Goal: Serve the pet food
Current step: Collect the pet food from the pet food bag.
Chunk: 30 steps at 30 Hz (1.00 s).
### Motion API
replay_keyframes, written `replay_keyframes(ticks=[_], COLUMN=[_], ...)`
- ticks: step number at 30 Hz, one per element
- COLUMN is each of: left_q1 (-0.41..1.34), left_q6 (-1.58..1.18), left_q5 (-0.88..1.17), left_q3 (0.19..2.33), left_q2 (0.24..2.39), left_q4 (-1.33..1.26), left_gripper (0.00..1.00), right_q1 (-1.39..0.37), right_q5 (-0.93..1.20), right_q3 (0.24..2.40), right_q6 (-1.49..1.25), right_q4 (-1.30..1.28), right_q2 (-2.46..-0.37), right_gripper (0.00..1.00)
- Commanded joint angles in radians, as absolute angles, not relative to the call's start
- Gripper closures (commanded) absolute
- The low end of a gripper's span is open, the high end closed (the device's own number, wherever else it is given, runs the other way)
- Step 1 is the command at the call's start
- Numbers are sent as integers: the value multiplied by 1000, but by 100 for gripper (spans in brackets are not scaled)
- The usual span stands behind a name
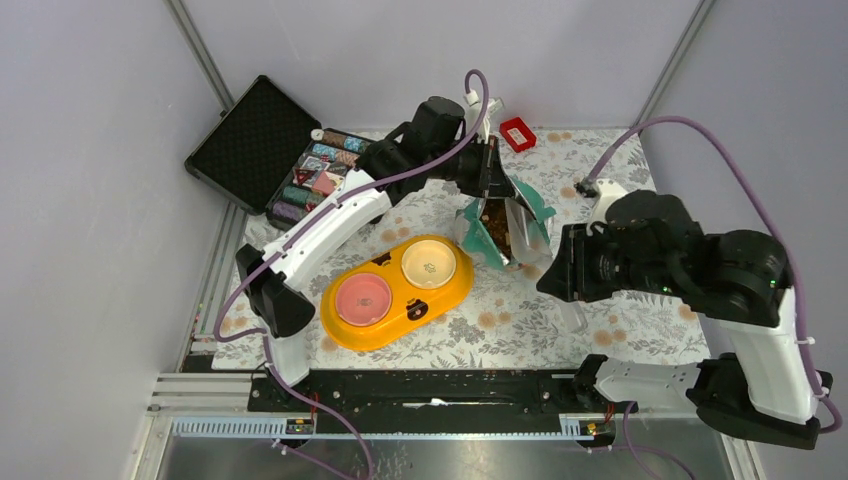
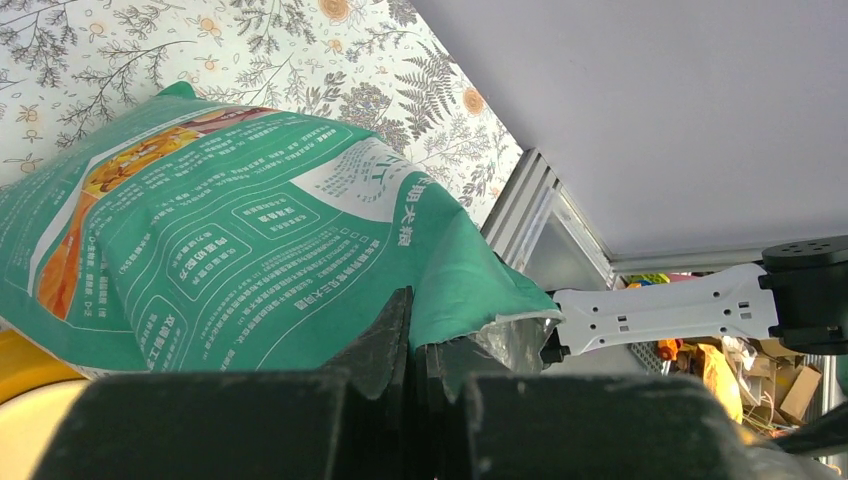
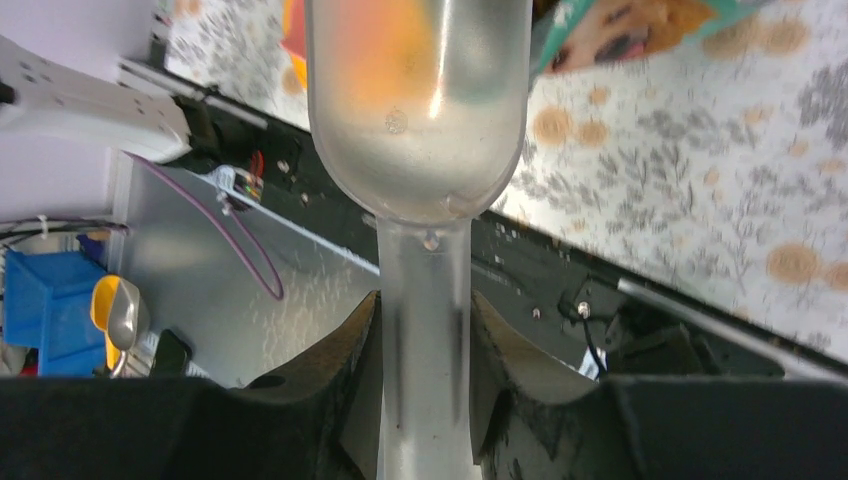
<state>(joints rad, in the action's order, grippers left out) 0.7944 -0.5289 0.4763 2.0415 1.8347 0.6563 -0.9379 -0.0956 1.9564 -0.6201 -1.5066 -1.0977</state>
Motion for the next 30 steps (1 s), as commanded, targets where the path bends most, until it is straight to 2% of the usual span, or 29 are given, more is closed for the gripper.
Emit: replay_keyframes(ticks=[1, 4, 9, 18, 22, 30], left_q1=[804, 807, 807, 829, 842, 875], left_q6=[-560, -564, -562, -593, -613, -597], left_q5=[525, 532, 556, 579, 591, 604], left_q3=[2147, 2155, 2090, 1876, 1855, 1821], left_q2=[1757, 1766, 1740, 1661, 1676, 1680], left_q4=[505, 505, 481, 377, 351, 346], left_gripper=[100, 100, 100, 100, 100, 100], right_q1=[-942, -942, -941, -943, -943, -943], right_q5=[-15, -17, -106, 29, 94, -61], right_q3=[1827, 1714, 1709, 1666, 1558, 1350], right_q6=[-718, -792, -875, -933, -1003, -1180], right_q4=[-1513, -1432, -1493, -1425, -1335, -1282], right_q2=[-1024, -976, -992, -998, -961, -877], right_gripper=[100, 100, 100, 100, 100, 100])
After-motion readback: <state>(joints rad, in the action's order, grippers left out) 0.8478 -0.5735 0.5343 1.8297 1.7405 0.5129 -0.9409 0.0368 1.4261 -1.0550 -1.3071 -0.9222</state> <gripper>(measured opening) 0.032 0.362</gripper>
